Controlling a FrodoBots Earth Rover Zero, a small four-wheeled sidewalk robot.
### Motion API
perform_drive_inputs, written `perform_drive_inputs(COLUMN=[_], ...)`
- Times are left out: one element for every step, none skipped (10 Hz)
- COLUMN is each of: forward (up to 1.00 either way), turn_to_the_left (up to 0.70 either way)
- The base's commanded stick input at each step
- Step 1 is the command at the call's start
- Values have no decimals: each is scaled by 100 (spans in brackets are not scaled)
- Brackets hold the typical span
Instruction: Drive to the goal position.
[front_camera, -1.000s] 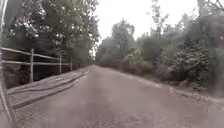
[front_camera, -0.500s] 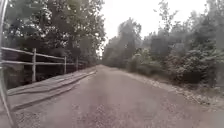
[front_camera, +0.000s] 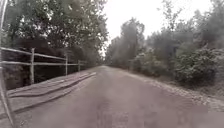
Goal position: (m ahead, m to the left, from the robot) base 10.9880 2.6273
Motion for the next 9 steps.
perform_drive_inputs(forward=[70,70,70,70,70,70,70,70,70], turn_to_the_left=[0,0,0,0,0,2,4,8,20])
